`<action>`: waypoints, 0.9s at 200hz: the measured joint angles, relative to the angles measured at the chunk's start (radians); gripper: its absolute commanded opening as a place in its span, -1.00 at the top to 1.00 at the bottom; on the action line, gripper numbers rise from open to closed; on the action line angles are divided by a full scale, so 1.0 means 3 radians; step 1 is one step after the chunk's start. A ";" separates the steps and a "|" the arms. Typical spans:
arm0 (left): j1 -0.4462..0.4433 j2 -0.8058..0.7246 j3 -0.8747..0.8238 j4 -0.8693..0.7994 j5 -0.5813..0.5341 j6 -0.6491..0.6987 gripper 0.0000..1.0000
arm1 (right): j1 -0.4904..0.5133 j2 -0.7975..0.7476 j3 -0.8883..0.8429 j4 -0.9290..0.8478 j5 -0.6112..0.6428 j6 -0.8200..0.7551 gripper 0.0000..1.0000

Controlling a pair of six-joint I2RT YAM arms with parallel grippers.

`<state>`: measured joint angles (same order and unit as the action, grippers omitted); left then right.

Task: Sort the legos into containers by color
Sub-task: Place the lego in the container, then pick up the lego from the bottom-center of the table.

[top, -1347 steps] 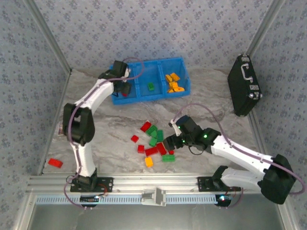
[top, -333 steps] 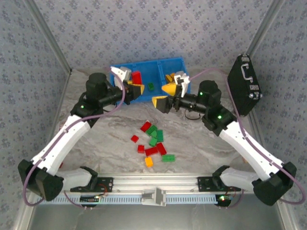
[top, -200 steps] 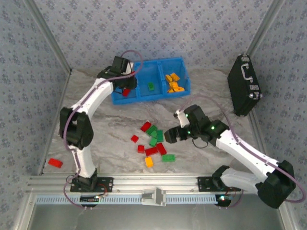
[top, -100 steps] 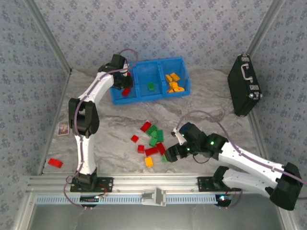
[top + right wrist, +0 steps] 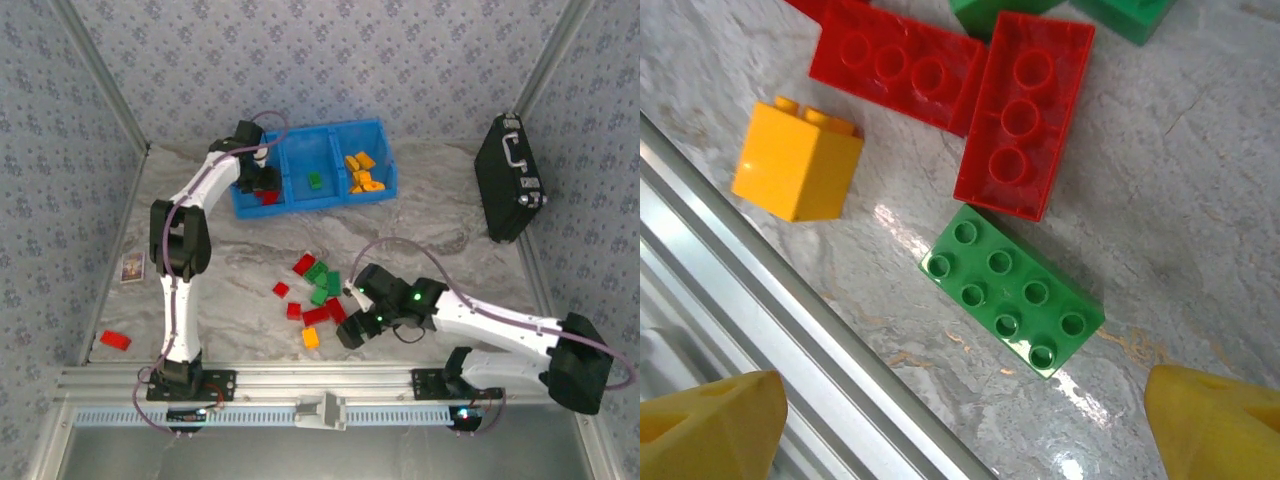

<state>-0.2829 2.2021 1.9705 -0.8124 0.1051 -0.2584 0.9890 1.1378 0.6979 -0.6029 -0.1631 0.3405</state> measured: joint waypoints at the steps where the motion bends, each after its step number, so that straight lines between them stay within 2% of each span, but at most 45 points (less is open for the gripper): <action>1: 0.0000 0.0000 0.0000 0.0000 0.0001 -0.0001 -0.17 | 0.0004 0.0017 0.0004 -0.0001 0.0006 -0.0006 -0.87; 75: 0.0001 -0.0075 -0.0004 -0.0003 0.0036 0.0028 -0.18 | 0.0183 0.0834 0.0474 -0.0055 0.0478 -0.0308 -0.86; 125: 0.0001 -0.0613 -0.0118 0.0005 0.0102 0.0066 -0.19 | 0.0284 0.1033 0.0576 -0.0126 0.0614 -0.0469 -0.84; 180: 0.0001 -0.1122 -0.0352 0.0006 0.0132 0.0112 -0.20 | 0.0306 0.1123 0.0575 -0.0226 0.0649 -0.0492 -0.71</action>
<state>-0.2825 1.8656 1.8648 -0.8104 0.1448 -0.2249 1.0809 1.4746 0.8703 -0.6708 0.0315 0.1928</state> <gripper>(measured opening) 0.597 0.871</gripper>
